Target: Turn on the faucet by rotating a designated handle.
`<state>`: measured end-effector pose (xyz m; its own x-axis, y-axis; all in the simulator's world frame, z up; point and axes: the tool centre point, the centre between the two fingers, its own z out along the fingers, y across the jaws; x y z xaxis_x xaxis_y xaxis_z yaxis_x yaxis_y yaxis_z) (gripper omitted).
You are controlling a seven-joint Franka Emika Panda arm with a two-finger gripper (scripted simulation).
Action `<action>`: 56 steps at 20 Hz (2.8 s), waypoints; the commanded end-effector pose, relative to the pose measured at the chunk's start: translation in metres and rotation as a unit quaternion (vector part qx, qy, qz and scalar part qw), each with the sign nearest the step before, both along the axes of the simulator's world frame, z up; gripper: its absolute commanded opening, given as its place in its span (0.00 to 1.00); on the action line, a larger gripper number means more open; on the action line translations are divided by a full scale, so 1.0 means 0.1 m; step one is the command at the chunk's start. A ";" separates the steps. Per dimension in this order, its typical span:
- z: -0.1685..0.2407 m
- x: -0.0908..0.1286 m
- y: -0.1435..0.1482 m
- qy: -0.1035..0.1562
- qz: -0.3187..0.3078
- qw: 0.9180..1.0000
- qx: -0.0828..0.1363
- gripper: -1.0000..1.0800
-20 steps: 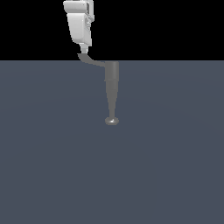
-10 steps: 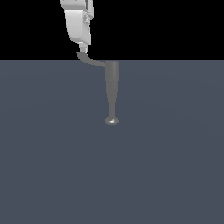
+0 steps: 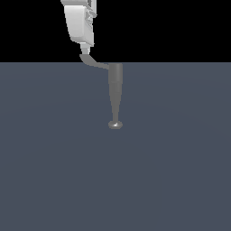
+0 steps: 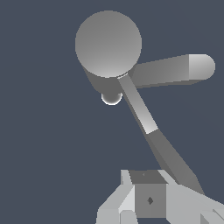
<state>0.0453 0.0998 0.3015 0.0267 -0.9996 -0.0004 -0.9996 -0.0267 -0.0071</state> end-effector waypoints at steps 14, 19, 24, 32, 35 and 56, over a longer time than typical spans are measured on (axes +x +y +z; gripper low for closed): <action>-0.01 -0.34 -0.16 0.001 0.002 1.000 0.000 0.00; -0.01 -0.47 -0.30 0.002 0.002 1.000 0.000 0.00; -0.01 -0.60 -0.43 0.002 0.002 1.000 0.000 0.00; -0.01 -0.79 -0.63 0.003 0.002 1.000 0.000 0.00; 0.00 -0.75 -0.68 0.001 0.006 1.000 0.000 0.00; 0.00 -0.58 -1.42 0.002 0.017 1.000 0.001 0.00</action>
<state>-0.0172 -0.0319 0.3018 0.0735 -0.9973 -0.0049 -0.9973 -0.0735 -0.0007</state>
